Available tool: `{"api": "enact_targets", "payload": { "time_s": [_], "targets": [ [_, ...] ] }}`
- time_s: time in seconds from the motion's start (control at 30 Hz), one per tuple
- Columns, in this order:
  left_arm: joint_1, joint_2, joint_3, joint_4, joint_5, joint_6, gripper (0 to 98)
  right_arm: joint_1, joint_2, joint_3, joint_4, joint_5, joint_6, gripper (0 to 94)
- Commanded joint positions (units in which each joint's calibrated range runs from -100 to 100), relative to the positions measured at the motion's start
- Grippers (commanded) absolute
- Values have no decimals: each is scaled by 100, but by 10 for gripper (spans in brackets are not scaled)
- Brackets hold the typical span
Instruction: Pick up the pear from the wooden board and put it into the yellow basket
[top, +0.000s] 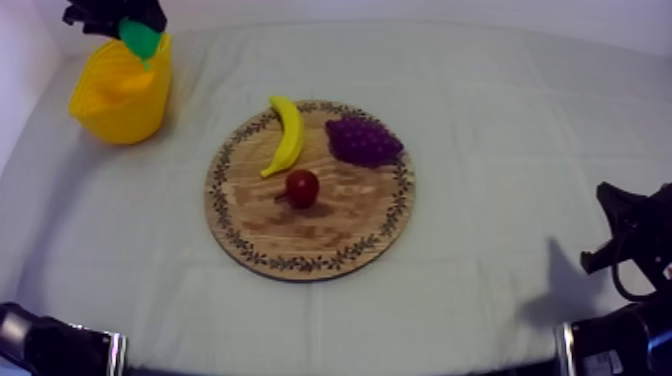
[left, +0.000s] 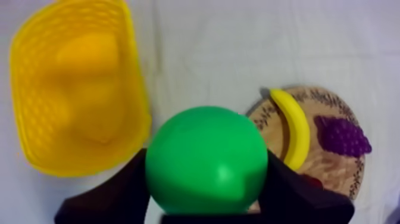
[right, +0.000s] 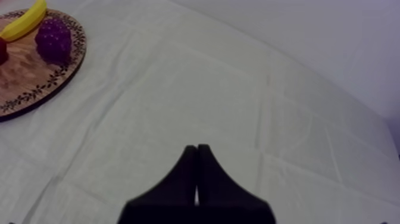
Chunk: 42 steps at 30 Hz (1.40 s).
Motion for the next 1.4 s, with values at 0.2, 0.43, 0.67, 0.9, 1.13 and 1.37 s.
{"api": "enact_targets", "payload": {
  "time_s": [0.2, 0.43, 0.67, 0.9, 1.13, 1.37],
  "targets": [
    [-553, 484, -1052, -13, 301, -109, 416, 0, -3, -2, 1, 2, -1, 2],
    [-809, 757, -1656, -31, 485, -166, 416, 0, -3, -2, 1, 2, -1, 2],
    [-944, 951, -1777, -19, 508, -219, 412, 0, -3, -2, 1, 2, -1, 2],
    [-1021, 1209, -1753, -13, 428, -228, 408, 0, -3, -2, 1, 2, -1, 2],
    [-1047, 1726, -1748, -12, 291, -195, 398, 0, -3, -2, 1, 2, -1, 2],
    [-1114, 2313, -1585, 61, -36, -198, 387, 0, -3, -2, 1, 2, -1, 2]
  ]
}}
